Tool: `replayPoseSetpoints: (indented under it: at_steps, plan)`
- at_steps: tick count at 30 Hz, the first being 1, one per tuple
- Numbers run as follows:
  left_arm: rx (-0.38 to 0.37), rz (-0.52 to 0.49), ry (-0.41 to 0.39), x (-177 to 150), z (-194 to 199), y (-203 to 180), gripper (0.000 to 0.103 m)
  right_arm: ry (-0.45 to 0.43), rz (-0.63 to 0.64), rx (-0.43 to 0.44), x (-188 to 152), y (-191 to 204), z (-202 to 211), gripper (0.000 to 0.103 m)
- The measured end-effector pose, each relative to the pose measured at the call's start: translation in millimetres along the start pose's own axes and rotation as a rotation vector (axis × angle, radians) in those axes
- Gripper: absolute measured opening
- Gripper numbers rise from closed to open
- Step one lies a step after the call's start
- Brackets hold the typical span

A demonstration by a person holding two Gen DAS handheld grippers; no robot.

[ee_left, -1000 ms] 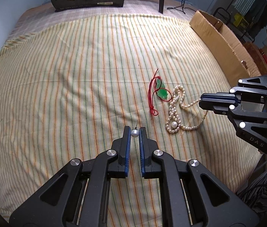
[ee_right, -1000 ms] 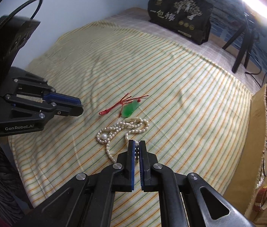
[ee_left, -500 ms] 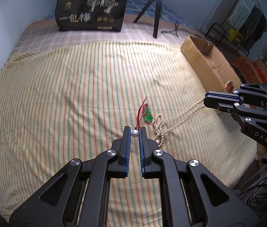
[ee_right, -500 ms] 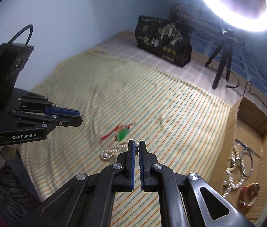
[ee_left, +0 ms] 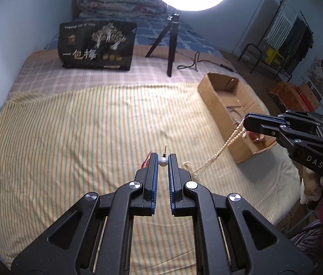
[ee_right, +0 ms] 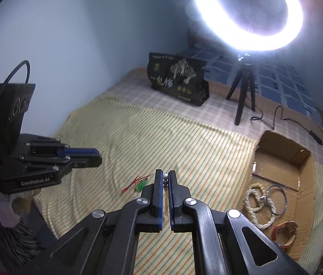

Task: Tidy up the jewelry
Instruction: 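Carry the necklace and earring into the box and lower them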

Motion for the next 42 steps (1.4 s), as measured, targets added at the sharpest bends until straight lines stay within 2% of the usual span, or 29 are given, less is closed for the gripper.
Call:
replayPoseSetpoints:
  at_steps: [13,26,32,42]
  plan:
    - [-0.078,-0.036,-0.043,36,1,-64,0.006,-0.106,-0.13,0.005,25,-55,47,0.001]
    - [-0.149,-0.061,-0.065,66,-9,-122,0.006,-0.202,-0.189,0.0,52,-104,100,0.001]
    - [-0.167,-0.076,-0.053,70,-22,-145,0.006,-0.191,-0.18,-0.059,54,-129,107,0.001]
    - [-0.16,-0.137,-0.021,65,-52,-184,0.006,-0.122,-0.209,-0.147,36,-187,95,0.001]
Point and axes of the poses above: each gripper's, at about its wrist camera, not at the fingertips, and z roughly against the way its jaws point, y to its left, x to its top, the point moved 8 cm from there along -z, roughly the way its jaws point, and after that the axes turned 4 degrees about z, right-handed, at the moved point
